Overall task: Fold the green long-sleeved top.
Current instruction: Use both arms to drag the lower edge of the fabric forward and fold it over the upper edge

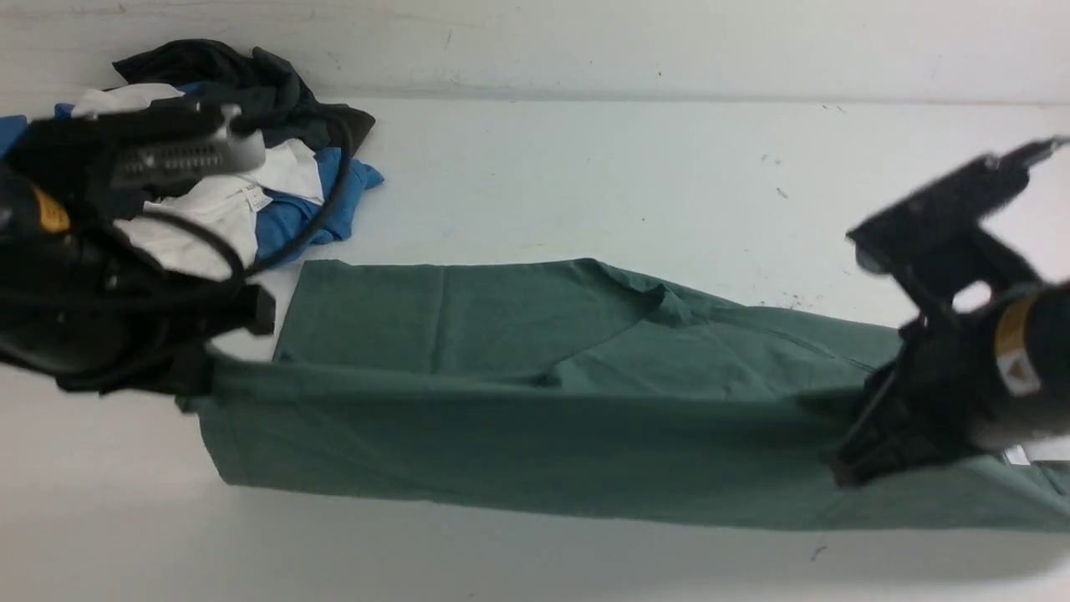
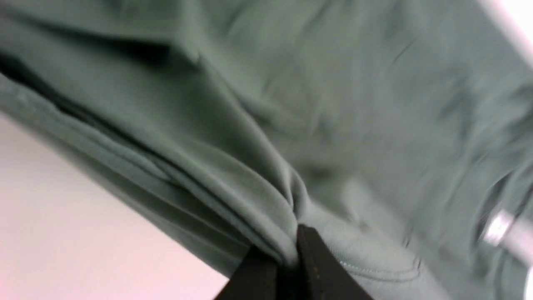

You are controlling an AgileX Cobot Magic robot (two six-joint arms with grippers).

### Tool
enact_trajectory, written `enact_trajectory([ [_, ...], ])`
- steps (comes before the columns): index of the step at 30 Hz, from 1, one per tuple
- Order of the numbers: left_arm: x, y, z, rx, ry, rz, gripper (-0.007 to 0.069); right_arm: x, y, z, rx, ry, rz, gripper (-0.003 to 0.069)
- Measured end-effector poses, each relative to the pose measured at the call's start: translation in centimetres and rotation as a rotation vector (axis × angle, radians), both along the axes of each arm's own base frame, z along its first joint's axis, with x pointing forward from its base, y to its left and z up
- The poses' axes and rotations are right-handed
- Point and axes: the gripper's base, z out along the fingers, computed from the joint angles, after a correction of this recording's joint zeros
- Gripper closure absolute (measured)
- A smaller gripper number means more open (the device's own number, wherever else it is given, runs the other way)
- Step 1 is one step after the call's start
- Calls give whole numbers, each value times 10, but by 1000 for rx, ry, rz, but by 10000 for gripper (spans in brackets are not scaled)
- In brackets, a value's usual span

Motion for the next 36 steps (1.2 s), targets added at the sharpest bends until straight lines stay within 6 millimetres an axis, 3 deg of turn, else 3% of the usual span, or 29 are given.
enact_trajectory([
  [2, 32, 4, 8, -4, -14, 27, 608, 30, -4, 20, 45, -63, -15, 642],
  [3, 36, 5, 6, -4, -6, 33, 608, 31, -6, 20, 42, -66, -15, 642],
  [4, 54, 9, 8, -7, -14, 47, 608, 52, -6, 28, 68, -81, -12, 642],
  [5, 56, 8, 8, -8, -13, 46, 608, 54, -5, 29, 70, -82, -6, 642],
  [9, 112, 19, -8, -19, 23, 84, 608, 113, 3, 27, 89, -64, 26, 642],
  [13, 154, 29, -31, -27, 59, 123, 608, 163, 13, 3, 78, -25, 26, 642],
  [14, 158, 31, -34, -28, 63, 127, 608, 165, 14, 1, 77, -24, 28, 642],
  [20, 220, 42, -80, -27, 99, 164, 608, 230, 34, -52, 31, -28, 28, 643],
  [26, 251, 45, -102, -19, 86, 172, 608, 260, 42, -81, 28, -81, 4, 638],
  [31, 259, 48, -107, -9, 70, 193, 608, 269, 46, -95, 60, -112, -18, 615],
  [36, 266, 50, -114, 3, 33, 214, 603, 280, 50, -112, 90, -153, -26, 531],
])
